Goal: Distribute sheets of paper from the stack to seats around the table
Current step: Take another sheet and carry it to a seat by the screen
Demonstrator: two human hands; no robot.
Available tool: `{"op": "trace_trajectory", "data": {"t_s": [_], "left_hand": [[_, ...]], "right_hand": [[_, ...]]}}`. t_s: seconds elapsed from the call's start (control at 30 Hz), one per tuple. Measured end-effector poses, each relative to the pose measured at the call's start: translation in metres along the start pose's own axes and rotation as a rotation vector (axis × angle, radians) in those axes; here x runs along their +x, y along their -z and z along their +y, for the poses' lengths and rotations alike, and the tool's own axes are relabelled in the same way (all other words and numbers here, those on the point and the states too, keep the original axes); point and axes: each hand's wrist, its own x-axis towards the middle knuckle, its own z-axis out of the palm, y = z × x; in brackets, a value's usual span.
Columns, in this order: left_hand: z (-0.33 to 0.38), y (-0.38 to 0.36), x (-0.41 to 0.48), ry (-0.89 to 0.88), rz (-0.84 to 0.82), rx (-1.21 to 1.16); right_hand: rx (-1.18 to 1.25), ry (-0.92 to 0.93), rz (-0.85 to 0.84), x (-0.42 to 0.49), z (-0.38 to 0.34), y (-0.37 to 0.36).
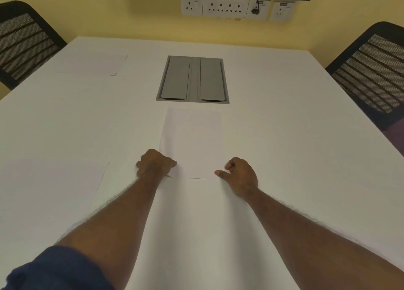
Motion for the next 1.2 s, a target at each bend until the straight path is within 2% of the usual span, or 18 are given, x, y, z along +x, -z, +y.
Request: {"op": "trace_trajectory", "data": {"t_s": [0.13, 0.33, 0.5, 0.67, 0.77, 0.9, 1.03, 1.2], "left_hand": [[0.0, 0.003, 0.005, -0.017, 0.013, -0.048], [-0.007, 0.003, 0.002, -0.239, 0.014, -0.213], [-0.01, 0.004, -0.026, -0.332, 0.055, -0.392], [-0.005, 0.005, -0.082, -0.309, 0.051, -0.613], [-0.003, 0.007, -0.122, -0.297, 0.034, -0.691], [0.001, 0.014, -0.183, -0.251, 0.029, -0.771], [0.007, 0.027, -0.254, -0.258, 0.015, -0.86], [0.007, 0.038, -0.338, -0.337, -0.028, -0.861]], "right_hand": [[-0.008, -0.013, -0.009, 0.001, -0.001, 0.001], [0.013, -0.016, -0.072, -0.001, -0.002, 0.008], [0.188, -0.088, -0.157, -0.025, -0.001, 0.027], [0.426, -0.222, -0.187, -0.066, 0.005, 0.05], [0.658, -0.316, -0.201, -0.085, 0.001, 0.072], [0.847, -0.379, -0.184, -0.111, 0.002, 0.114], [1.066, -0.37, -0.237, -0.147, 0.001, 0.165], [1.181, -0.242, -0.175, -0.195, 0.008, 0.223]]}}
